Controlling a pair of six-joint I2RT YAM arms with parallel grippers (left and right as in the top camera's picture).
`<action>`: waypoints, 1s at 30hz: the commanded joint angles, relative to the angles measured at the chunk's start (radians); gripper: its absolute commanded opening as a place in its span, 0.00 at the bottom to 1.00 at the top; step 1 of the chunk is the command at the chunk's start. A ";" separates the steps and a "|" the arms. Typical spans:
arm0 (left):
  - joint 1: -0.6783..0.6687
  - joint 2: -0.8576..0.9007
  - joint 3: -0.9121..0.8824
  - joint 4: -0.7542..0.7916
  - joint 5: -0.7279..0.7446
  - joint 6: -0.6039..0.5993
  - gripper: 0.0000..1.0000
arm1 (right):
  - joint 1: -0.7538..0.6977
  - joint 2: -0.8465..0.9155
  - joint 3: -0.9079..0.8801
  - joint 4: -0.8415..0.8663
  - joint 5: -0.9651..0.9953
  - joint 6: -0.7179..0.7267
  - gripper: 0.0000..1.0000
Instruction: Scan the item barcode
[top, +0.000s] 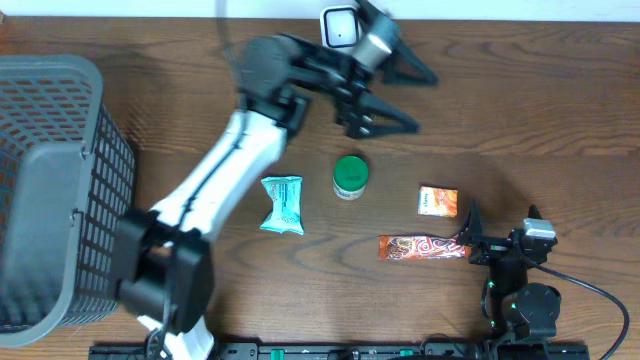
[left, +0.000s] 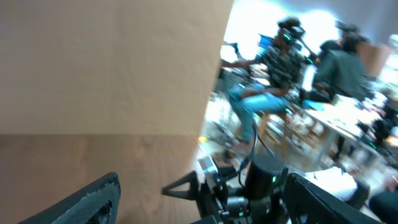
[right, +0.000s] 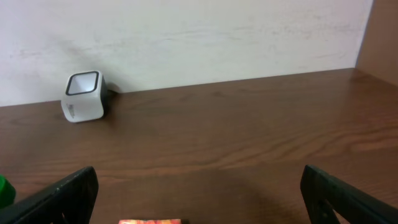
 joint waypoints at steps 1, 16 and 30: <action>0.110 -0.055 0.036 -0.020 -0.047 -0.202 0.84 | 0.006 -0.001 -0.001 -0.004 0.012 -0.013 0.99; 0.330 -0.202 0.356 -0.699 -0.369 -0.191 0.84 | 0.006 -0.001 -0.001 -0.004 0.012 -0.013 0.99; 0.364 -0.216 0.647 -1.889 -1.674 0.494 0.84 | 0.006 -0.001 -0.001 -0.004 0.012 -0.013 0.99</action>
